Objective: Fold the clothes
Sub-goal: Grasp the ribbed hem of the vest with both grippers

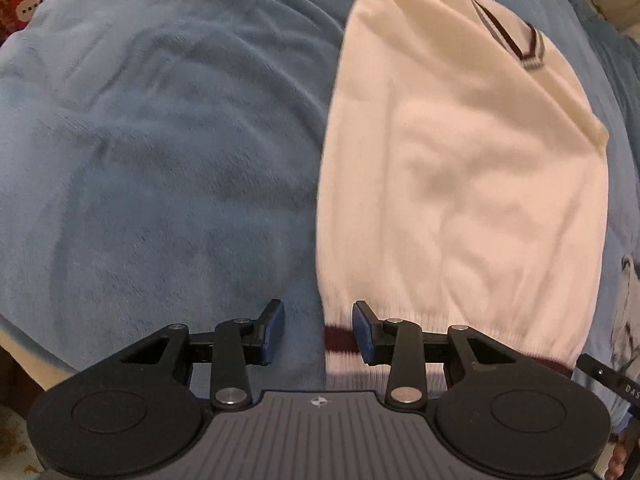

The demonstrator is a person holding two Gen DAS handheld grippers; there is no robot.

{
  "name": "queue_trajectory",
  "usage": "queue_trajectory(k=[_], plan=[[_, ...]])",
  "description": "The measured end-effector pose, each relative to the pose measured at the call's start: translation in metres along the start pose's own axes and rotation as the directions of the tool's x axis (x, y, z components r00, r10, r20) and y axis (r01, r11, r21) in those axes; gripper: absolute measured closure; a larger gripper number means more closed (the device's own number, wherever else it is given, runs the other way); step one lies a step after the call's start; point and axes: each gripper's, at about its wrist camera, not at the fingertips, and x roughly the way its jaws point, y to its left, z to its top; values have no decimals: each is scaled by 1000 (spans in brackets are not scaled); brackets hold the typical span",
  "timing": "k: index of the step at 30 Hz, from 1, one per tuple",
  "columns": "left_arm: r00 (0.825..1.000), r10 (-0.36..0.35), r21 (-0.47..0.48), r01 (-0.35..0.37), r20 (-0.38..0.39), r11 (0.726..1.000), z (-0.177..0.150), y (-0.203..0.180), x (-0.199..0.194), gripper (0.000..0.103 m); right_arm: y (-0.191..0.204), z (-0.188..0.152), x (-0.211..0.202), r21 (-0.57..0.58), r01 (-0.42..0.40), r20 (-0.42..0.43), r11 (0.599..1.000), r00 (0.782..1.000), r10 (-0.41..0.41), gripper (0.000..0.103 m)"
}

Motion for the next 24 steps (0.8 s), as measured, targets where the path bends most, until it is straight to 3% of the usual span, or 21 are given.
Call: queue_trajectory(k=[11,12,13,14,16,19,24], plan=[[1000,-14,26,15,-17,1000,-8,-7,20,66,-7,-18,27,40,-71,-49,997,996,73,62],[1000,-21,22,21,-19,1000,-8,-7,22,69,-8,-17,28,44,-78,-50,996,996,80,68],[999,-27,17,28,-24,999,-8,-7,23,84,-9,-17,28,49,-86,-47,995,995,89,83],[999,-34,11,34,-29,999,-8,-7,24,96,-9,-17,27,48,-96,-43,994,994,98,89],[999,-25,30,26,-25,999,-9,-10,20,96,-3,-18,21,11,-82,-38,997,996,82,95],[1000,27,142,-27,4,989,-14,-18,4,96,4,-19,7,-56,-50,-34,997,998,48,97],[998,70,199,-66,-9,978,-13,-18,-25,96,-10,-25,-17,-43,-12,-91,999,996,8,98]])
